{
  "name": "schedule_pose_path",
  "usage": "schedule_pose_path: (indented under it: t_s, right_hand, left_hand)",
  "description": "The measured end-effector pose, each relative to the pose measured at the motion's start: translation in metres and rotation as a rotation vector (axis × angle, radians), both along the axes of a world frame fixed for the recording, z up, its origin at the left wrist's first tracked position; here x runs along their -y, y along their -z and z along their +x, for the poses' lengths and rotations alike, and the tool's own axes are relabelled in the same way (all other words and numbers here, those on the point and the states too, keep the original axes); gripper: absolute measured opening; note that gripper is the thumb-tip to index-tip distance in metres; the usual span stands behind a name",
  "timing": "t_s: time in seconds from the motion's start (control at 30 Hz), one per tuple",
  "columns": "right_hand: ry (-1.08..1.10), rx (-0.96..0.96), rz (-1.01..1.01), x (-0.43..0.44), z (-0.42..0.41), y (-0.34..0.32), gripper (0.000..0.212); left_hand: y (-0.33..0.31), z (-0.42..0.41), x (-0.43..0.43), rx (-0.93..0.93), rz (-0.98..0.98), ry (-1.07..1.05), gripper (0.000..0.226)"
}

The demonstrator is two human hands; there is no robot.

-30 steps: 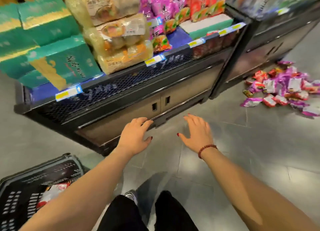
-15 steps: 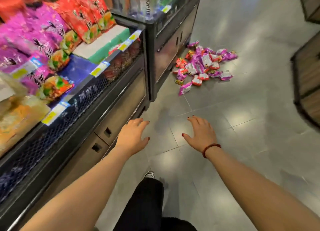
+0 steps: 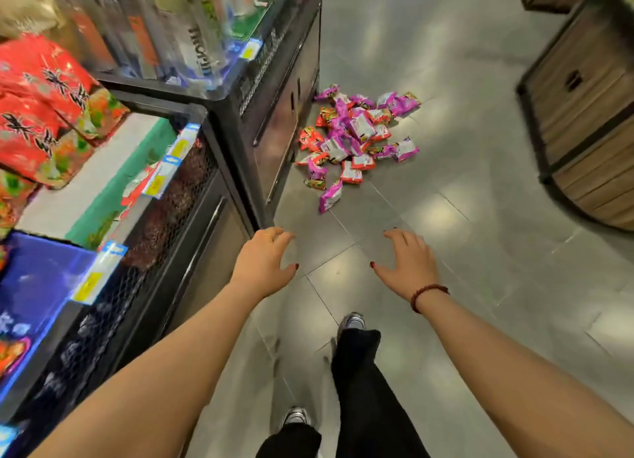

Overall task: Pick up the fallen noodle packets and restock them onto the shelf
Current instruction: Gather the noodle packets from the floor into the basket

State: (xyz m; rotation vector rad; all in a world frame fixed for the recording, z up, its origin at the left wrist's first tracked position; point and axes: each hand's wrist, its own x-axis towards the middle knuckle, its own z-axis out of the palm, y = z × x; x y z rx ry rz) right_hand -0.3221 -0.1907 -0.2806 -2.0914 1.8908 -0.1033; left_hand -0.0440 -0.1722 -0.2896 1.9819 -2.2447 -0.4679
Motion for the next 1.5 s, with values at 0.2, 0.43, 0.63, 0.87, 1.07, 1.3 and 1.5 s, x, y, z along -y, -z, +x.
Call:
schedule_pose_path:
  t_s: [0.2, 0.43, 0.63, 0.87, 1.07, 1.3, 1.5]
  right_hand:
    - [0.019, 0.004, -0.015, 0.136, -0.038, 0.011, 0.063]
    - [0.020, 0.059, 0.012, 0.284, -0.065, 0.006, 0.062]
    - [0.018, 0.064, 0.034, 0.390, -0.064, 0.018, 0.062]
    - [0.049, 0.062, 0.043, 0.527, -0.047, 0.036, 0.061]
    - [0.039, 0.109, 0.091, 0.624, -0.026, 0.051, 0.060]
    - [-0.052, 0.109, 0.237, 0.755, -0.028, 0.095, 0.063]
    - [-0.081, 0.161, 0.430, 0.859, -0.029, 0.173, 0.063]
  left_hand:
    - [0.012, -0.033, 0.133, 0.021, 0.015, -0.021, 0.065]
    - [0.005, -0.069, 0.274, -0.025, 0.065, -0.038, 0.063]
    - [0.015, -0.066, 0.379, -0.023, 0.113, -0.040, 0.061]
    - [0.035, -0.041, 0.530, -0.106, 0.156, -0.088, 0.061]
    - [0.035, -0.026, 0.634, -0.155, 0.231, -0.150, 0.062]
    - [0.077, -0.028, 0.706, -0.245, 0.309, -0.383, 0.081]
    - [0.141, -0.052, 0.752, -0.437, 0.389, -0.899, 0.075]
